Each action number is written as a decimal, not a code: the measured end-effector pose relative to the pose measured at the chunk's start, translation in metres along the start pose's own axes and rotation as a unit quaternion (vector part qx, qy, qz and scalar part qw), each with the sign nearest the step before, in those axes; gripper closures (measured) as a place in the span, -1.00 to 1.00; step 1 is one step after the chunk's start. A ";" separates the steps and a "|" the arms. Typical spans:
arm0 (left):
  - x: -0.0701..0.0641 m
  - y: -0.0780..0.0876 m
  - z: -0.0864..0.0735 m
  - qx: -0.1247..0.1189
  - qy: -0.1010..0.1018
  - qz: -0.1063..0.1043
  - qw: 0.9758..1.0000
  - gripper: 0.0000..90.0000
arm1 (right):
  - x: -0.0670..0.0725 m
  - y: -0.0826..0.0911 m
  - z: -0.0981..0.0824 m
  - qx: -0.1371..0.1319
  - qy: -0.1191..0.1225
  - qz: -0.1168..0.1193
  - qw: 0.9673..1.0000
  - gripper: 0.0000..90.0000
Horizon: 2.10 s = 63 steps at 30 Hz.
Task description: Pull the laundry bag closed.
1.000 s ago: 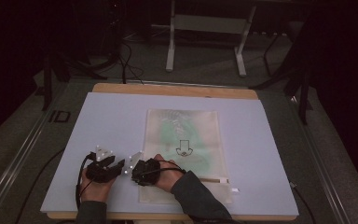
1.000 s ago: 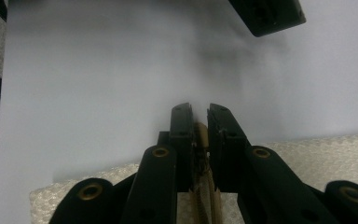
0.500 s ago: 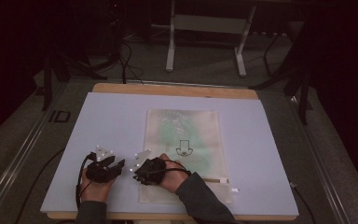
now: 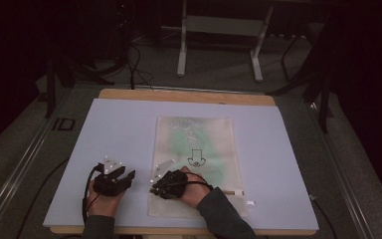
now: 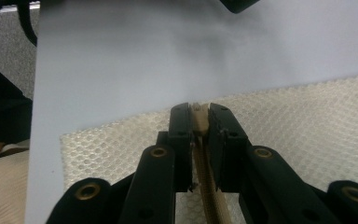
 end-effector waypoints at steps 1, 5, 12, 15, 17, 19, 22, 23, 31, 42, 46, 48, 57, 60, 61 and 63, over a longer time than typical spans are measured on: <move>0.000 0.000 0.000 0.000 0.000 0.000 1.000 0.27 | 0.000 0.000 0.000 0.000 0.000 0.000 1.000 0.78; -0.005 0.001 0.002 -0.004 -0.007 -0.004 1.000 0.34 | -0.001 -0.004 -0.003 0.003 -0.008 0.002 1.000 0.81; -0.012 0.000 0.003 -0.004 -0.025 -0.019 0.999 0.62 | -0.002 -0.005 -0.007 -0.001 -0.006 0.002 1.000 0.81; -0.018 0.000 0.004 -0.005 -0.044 -0.029 0.999 0.80 | -0.001 -0.005 -0.008 0.001 0.000 -0.005 1.000 0.81; -0.022 0.000 0.006 -0.007 -0.050 -0.035 0.998 0.87 | 0.000 -0.005 -0.008 0.003 0.003 -0.011 1.000 0.81; -0.023 0.000 0.006 -0.007 -0.051 -0.039 0.998 0.93 | 0.000 -0.005 -0.008 0.002 0.003 -0.012 1.000 0.81; -0.028 -0.001 0.010 -0.012 -0.055 -0.052 0.997 0.97 | 0.000 -0.006 -0.008 -0.002 -0.001 -0.011 1.000 0.81; -0.030 -0.001 0.011 -0.015 -0.056 -0.055 0.997 0.97 | 0.000 -0.006 -0.008 -0.002 -0.001 -0.012 1.000 0.81; -0.043 -0.006 0.015 -0.019 -0.060 -0.083 0.995 0.97 | 0.001 -0.006 -0.009 -0.006 0.001 -0.019 1.000 0.81; -0.058 -0.014 0.015 -0.004 -0.070 -0.102 0.992 0.97 | 0.002 -0.006 -0.010 -0.011 0.002 -0.023 1.000 0.81; -0.060 -0.015 0.014 -0.003 -0.068 -0.113 0.991 0.97 | 0.002 -0.006 -0.010 -0.011 0.003 -0.023 1.000 0.81; -0.060 -0.015 0.014 -0.003 -0.067 -0.114 0.991 0.97 | 0.002 -0.006 -0.010 -0.012 0.004 -0.023 1.000 0.81; -0.061 -0.017 0.013 0.004 -0.067 -0.120 0.990 0.96 | 0.001 -0.006 -0.011 -0.019 -0.003 -0.018 1.000 0.81; -0.061 -0.017 0.012 0.004 -0.064 -0.122 0.990 0.95 | 0.000 -0.006 -0.011 -0.021 -0.007 -0.015 1.000 0.81; -0.061 -0.017 0.012 0.004 -0.063 -0.122 0.990 0.95 | 0.000 -0.006 -0.011 -0.023 -0.008 -0.013 1.000 0.81; -0.062 -0.016 0.012 0.005 -0.066 -0.123 0.990 0.95 | -0.001 -0.006 -0.012 -0.025 -0.008 -0.011 1.000 0.81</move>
Point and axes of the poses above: each handheld gripper's, and its own axes: y roughly backward along the jaws, z roughly out of its top, x roughly to its left, the point moved 7 cm from there along -y, roughly forward along the jaws, and after that the axes turned 15 degrees about -y, right-handed, at the moved point
